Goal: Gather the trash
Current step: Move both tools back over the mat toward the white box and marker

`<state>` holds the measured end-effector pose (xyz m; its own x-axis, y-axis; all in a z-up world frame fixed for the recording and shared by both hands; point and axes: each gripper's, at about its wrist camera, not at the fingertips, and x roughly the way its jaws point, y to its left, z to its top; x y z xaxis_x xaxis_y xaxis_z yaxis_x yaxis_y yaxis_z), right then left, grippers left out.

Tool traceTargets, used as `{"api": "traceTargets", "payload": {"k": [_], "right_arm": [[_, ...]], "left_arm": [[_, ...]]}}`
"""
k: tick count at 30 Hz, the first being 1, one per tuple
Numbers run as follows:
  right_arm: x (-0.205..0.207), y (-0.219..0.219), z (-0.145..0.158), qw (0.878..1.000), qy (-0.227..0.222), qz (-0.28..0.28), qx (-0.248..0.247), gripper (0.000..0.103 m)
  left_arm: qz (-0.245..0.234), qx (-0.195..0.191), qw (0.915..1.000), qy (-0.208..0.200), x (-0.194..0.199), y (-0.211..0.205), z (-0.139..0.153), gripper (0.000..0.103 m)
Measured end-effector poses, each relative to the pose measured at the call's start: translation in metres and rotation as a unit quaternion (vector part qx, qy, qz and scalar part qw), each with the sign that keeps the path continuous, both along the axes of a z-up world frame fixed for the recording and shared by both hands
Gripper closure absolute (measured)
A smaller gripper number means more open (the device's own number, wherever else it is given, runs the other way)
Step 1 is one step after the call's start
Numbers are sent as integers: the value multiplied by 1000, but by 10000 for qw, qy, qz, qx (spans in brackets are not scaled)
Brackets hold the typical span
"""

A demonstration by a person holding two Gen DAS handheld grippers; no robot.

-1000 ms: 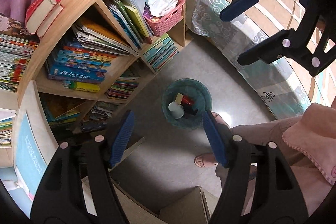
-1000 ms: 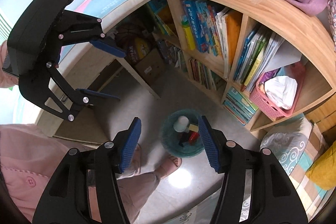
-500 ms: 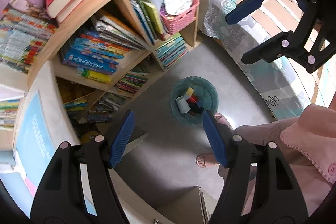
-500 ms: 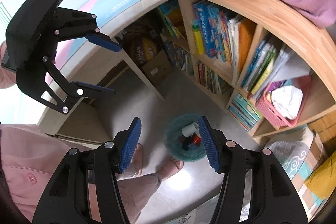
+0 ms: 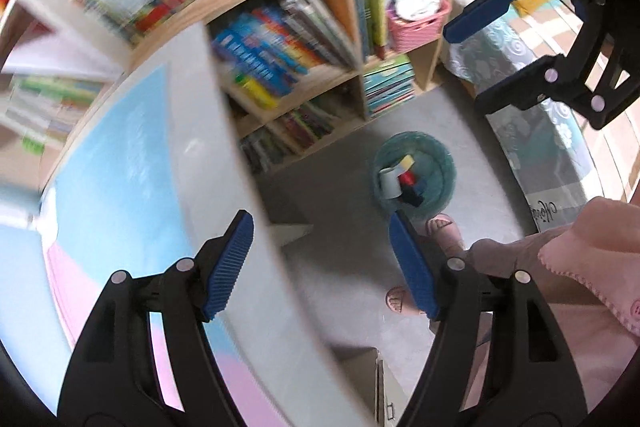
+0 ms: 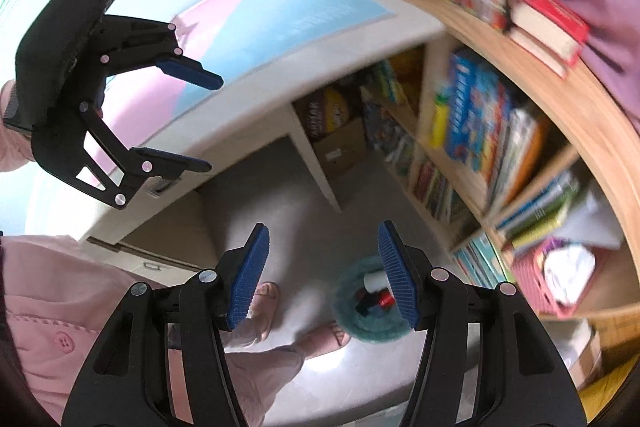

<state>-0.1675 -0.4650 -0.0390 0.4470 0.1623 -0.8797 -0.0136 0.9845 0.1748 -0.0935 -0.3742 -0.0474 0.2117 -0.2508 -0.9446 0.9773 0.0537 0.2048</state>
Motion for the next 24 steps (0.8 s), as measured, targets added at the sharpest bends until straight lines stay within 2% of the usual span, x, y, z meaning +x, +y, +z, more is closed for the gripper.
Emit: {"api": "traceTargets", "payload": {"k": [5,11,17,21,24], "right_arm": [[32,38,7,9988,-98,475,-64,41],[72,85,13,9946,-133,1023,-122,38],[118,129,20,9882,-175,1518,-97,34],[148,159,20,9828,-177,1834,-133,34],[171,183,20,9786,-180,2046,-124,34]], "left_arm": [[550,-43,9984,-95,24,48,6,30],[1289,-74,9914,-228,59,113,12,24],[2086,-72,9774,-335,98,184,17,22],[2463,-53,9682,-426,119,220,21,12],[2637,-38,9635,-465,132,244,22,12]]}}
